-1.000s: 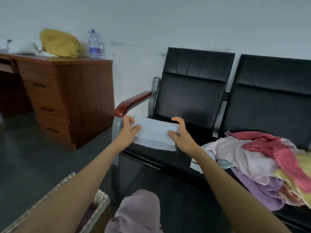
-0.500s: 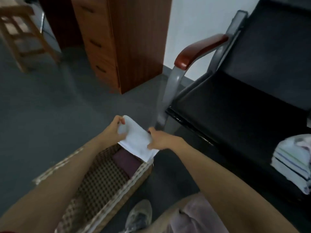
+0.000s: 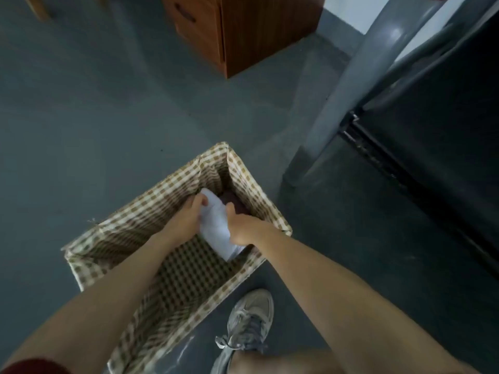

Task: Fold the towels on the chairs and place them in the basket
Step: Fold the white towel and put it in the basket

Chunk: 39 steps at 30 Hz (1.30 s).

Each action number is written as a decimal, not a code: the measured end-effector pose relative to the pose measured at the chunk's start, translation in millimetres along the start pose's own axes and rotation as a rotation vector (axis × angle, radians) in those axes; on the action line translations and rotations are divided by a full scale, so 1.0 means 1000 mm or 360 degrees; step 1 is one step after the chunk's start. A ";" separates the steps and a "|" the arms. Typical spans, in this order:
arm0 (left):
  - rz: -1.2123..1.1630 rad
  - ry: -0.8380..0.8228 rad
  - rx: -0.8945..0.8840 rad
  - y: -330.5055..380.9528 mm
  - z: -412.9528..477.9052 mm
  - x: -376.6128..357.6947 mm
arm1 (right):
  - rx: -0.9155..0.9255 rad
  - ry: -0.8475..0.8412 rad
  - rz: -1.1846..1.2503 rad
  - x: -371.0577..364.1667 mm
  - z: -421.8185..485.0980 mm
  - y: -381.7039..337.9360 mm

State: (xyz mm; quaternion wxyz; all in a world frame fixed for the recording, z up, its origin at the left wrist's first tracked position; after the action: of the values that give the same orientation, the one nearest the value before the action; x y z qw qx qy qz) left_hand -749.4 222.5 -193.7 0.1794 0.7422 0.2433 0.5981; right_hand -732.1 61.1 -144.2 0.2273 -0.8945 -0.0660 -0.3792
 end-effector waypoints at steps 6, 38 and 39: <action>0.0005 -0.0093 0.0189 -0.031 0.011 -0.030 | 0.0002 -0.0214 -0.0095 -0.042 0.039 -0.008; 0.0668 -0.0497 0.0437 -0.026 -0.010 -0.102 | 0.0033 -0.0356 -0.0366 -0.057 0.054 0.012; 0.0659 -0.0494 0.0431 -0.022 -0.012 -0.097 | 0.0052 -0.0272 -0.0385 -0.050 0.050 0.010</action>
State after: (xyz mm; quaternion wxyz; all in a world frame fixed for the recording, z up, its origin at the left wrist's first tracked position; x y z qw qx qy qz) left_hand -780.2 184.7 -281.1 -0.0121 0.8759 0.1341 0.4634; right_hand -731.5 77.6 -214.0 0.1880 -0.9053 -0.1984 -0.3252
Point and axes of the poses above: each hand's wrist, its own z-axis towards the middle knuckle, its own x-axis out of the back of the hand, y = z × x, the point moved 3 cm from there along z, towards the middle knuckle, and after that the axes turned 10 degrees about y, right-handed, at the moved point
